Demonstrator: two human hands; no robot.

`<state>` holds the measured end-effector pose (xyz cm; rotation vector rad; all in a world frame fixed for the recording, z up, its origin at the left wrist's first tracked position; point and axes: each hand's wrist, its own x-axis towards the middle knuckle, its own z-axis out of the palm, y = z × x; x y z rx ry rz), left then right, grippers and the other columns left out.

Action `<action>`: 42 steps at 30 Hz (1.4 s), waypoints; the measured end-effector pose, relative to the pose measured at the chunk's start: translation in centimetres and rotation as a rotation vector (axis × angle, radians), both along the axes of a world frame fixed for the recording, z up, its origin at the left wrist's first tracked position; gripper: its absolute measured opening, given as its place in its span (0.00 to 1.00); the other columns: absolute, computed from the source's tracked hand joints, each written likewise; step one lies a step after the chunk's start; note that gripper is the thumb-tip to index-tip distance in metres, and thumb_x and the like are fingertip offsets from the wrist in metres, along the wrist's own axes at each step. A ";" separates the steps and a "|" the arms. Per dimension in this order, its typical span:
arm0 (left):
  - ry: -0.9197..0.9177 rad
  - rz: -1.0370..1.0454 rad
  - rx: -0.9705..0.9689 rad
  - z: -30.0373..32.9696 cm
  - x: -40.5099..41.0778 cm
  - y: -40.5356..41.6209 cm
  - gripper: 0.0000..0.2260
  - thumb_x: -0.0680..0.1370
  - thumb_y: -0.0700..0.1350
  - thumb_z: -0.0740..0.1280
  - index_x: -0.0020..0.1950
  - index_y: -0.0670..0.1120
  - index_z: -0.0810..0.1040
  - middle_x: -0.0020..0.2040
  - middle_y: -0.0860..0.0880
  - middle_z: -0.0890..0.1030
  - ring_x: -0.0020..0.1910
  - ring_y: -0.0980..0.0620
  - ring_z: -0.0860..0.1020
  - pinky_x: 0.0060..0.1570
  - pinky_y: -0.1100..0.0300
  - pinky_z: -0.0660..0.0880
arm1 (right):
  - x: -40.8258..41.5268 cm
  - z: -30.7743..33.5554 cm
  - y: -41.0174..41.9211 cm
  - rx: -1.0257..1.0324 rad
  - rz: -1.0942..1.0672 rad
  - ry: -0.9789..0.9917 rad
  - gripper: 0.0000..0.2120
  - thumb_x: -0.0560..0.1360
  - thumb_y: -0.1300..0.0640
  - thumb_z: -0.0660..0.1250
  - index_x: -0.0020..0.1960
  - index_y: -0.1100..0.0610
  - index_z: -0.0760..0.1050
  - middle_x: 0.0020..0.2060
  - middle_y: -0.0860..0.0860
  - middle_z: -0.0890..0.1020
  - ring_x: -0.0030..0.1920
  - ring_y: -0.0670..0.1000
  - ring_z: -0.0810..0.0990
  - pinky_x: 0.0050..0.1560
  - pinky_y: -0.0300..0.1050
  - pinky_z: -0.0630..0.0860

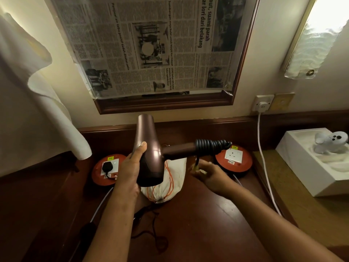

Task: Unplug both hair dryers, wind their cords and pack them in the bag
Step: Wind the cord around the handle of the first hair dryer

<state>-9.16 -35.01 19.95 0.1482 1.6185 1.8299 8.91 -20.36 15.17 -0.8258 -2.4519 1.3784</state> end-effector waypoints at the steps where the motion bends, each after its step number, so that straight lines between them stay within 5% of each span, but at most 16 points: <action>1: -0.001 -0.023 -0.004 0.1 -0.1 0.0 0.17 0.73 0.55 0.70 0.54 0.44 0.78 0.44 0.44 0.83 0.39 0.47 0.82 0.37 0.57 0.76 | -0.1 0.2 0.7 0.102 0.049 -0.024 0.09 0.75 0.46 0.65 0.47 0.50 0.78 0.45 0.43 0.78 0.51 0.44 0.77 0.58 0.49 0.71; 5: 0.017 -0.129 0.006 0.4 -0.7 -0.1 0.14 0.75 0.54 0.67 0.52 0.45 0.79 0.41 0.45 0.83 0.37 0.48 0.81 0.37 0.58 0.77 | 0.3 2.9 3.0 0.242 0.222 -0.300 0.07 0.75 0.50 0.67 0.45 0.54 0.77 0.37 0.45 0.73 0.38 0.41 0.71 0.41 0.32 0.68; 7: 0.024 -0.185 -0.002 0.6 -0.9 -0.3 0.14 0.75 0.54 0.67 0.50 0.44 0.79 0.39 0.45 0.84 0.36 0.49 0.82 0.34 0.59 0.77 | 0.8 4.1 4.6 0.149 0.199 -0.422 0.11 0.67 0.46 0.72 0.42 0.48 0.73 0.37 0.44 0.75 0.39 0.42 0.74 0.42 0.35 0.73; 9: 0.036 -0.243 -0.017 0.7 -0.9 -0.4 0.17 0.71 0.56 0.69 0.51 0.43 0.80 0.39 0.45 0.85 0.35 0.48 0.83 0.34 0.60 0.78 | 0.2 4.7 6.4 0.310 0.251 -0.364 0.09 0.71 0.52 0.73 0.49 0.49 0.77 0.43 0.46 0.80 0.44 0.45 0.80 0.47 0.43 0.78; 11: 0.052 -0.282 -0.034 0.6 -0.9 -0.4 0.23 0.67 0.58 0.72 0.53 0.43 0.80 0.42 0.43 0.85 0.37 0.47 0.83 0.37 0.58 0.78 | -0.9 6.3 7.1 0.443 0.299 -0.459 0.08 0.73 0.56 0.69 0.52 0.52 0.78 0.46 0.48 0.80 0.49 0.49 0.79 0.48 0.42 0.74; 15: 0.117 -0.310 -0.040 0.1 -1.2 -0.2 0.33 0.60 0.62 0.75 0.58 0.43 0.78 0.51 0.39 0.84 0.47 0.41 0.83 0.49 0.49 0.78 | -1.7 9.4 8.3 0.658 0.342 -0.585 0.10 0.70 0.45 0.70 0.45 0.48 0.74 0.43 0.45 0.75 0.45 0.48 0.72 0.46 0.44 0.68; 19: 0.260 -0.263 -0.085 -0.3 -0.8 0.2 0.32 0.63 0.62 0.75 0.61 0.46 0.76 0.52 0.43 0.83 0.49 0.44 0.82 0.47 0.52 0.79 | -1.6 11.0 7.8 1.002 0.322 -0.593 0.18 0.69 0.39 0.69 0.47 0.51 0.71 0.42 0.46 0.71 0.42 0.47 0.70 0.35 0.40 0.65; 24: 0.394 -0.219 -0.117 -1.2 0.5 0.8 0.17 0.74 0.51 0.70 0.59 0.48 0.73 0.48 0.51 0.79 0.46 0.54 0.79 0.39 0.64 0.74 | -1.8 10.6 6.0 1.105 0.272 -0.498 0.13 0.72 0.50 0.68 0.52 0.54 0.71 0.43 0.48 0.70 0.44 0.50 0.71 0.35 0.43 0.68; 27: 0.449 -0.191 -0.126 -2.2 1.0 1.0 0.16 0.72 0.53 0.72 0.56 0.51 0.73 0.47 0.53 0.79 0.46 0.56 0.78 0.42 0.64 0.73 | -1.5 9.7 5.1 1.060 0.244 -0.470 0.12 0.73 0.54 0.67 0.56 0.55 0.72 0.49 0.51 0.72 0.46 0.50 0.71 0.38 0.43 0.70; 30: 0.463 -0.155 -0.127 -3.8 1.4 1.1 0.26 0.63 0.62 0.75 0.57 0.52 0.75 0.49 0.52 0.81 0.48 0.55 0.80 0.46 0.61 0.76 | -0.9 8.3 4.7 0.849 0.150 -0.376 0.13 0.73 0.53 0.68 0.56 0.55 0.73 0.52 0.50 0.70 0.45 0.48 0.70 0.38 0.40 0.70; 36: 0.411 -0.111 -0.185 -7.8 2.3 1.9 0.31 0.67 0.58 0.75 0.66 0.49 0.73 0.54 0.50 0.80 0.53 0.50 0.79 0.54 0.55 0.76 | 0.9 4.1 4.6 0.219 -0.293 -0.001 0.22 0.71 0.59 0.72 0.62 0.53 0.70 0.51 0.48 0.74 0.49 0.49 0.76 0.46 0.42 0.77; 42: 0.267 -0.125 -0.253 -11.5 3.7 2.4 0.24 0.73 0.51 0.73 0.65 0.45 0.73 0.56 0.48 0.79 0.53 0.49 0.77 0.53 0.56 0.75 | 1.5 0.2 5.8 0.012 -0.354 -0.012 0.19 0.70 0.60 0.73 0.58 0.52 0.73 0.51 0.49 0.76 0.53 0.49 0.75 0.46 0.40 0.74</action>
